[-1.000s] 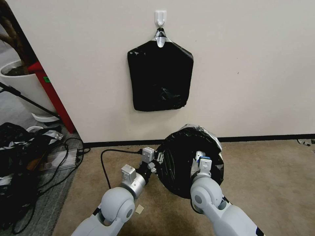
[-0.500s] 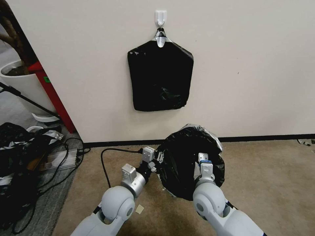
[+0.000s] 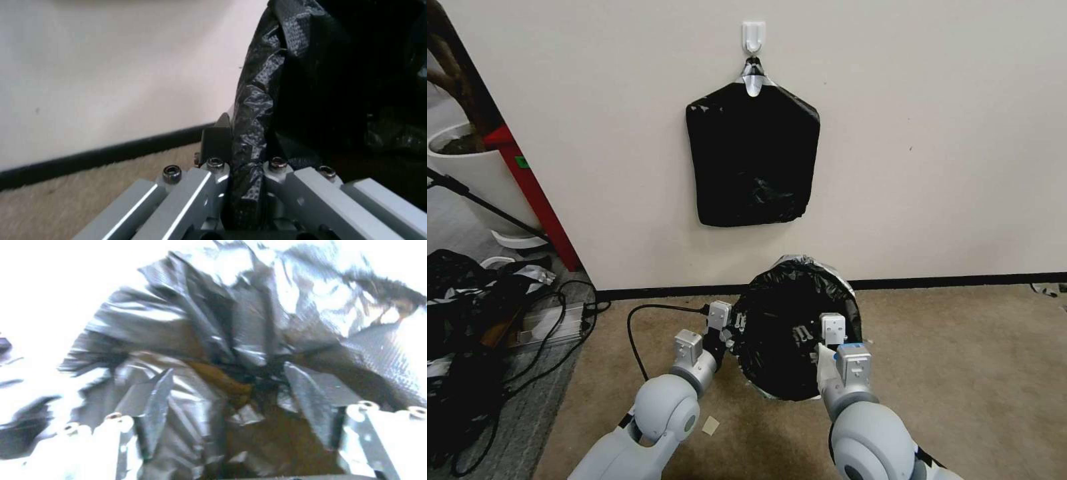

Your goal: Place a trash bag onto the trash bin.

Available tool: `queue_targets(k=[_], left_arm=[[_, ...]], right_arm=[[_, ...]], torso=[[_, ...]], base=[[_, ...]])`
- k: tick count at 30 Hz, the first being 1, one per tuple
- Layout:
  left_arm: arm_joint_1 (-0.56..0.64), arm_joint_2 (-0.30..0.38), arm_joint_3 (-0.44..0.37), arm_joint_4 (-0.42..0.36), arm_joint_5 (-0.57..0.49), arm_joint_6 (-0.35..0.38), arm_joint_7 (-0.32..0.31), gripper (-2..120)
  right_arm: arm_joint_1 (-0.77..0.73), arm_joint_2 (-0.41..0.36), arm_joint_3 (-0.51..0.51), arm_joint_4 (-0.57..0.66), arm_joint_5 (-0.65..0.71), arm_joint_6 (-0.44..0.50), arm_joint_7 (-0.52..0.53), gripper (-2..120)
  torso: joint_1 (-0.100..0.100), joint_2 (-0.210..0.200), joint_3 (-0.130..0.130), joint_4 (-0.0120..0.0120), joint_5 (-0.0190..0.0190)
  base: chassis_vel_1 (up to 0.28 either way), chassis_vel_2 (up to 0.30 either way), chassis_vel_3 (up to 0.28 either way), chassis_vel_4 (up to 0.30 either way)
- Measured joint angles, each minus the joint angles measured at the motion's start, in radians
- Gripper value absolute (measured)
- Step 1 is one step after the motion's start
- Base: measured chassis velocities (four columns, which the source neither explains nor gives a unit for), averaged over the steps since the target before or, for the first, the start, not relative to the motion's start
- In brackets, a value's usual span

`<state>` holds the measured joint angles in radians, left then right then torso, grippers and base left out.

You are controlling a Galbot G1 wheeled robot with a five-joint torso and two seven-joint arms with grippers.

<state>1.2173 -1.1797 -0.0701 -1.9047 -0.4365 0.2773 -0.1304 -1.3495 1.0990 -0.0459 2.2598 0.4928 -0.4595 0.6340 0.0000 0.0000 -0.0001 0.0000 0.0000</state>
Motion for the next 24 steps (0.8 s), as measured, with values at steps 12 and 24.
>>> queue_targets(k=[12,24], left_arm=[[-0.035,0.039,0.002,0.0,-0.306,0.265,-0.233,3],[-0.113,0.064,0.019,0.053,-0.66,0.407,-0.431,11]], right_arm=[[-0.068,0.101,0.152,0.036,-0.454,0.336,-0.224,100],[-0.084,0.259,0.242,-0.024,-0.692,0.479,-0.301,100]], torso=[[0.0,0.0,0.0,0.0001,0.0001],[0.0,0.0,0.0,0.0004,0.0006]], base=[[0.0,0.0,0.0,0.0],[0.0,0.0,0.0,0.0]])
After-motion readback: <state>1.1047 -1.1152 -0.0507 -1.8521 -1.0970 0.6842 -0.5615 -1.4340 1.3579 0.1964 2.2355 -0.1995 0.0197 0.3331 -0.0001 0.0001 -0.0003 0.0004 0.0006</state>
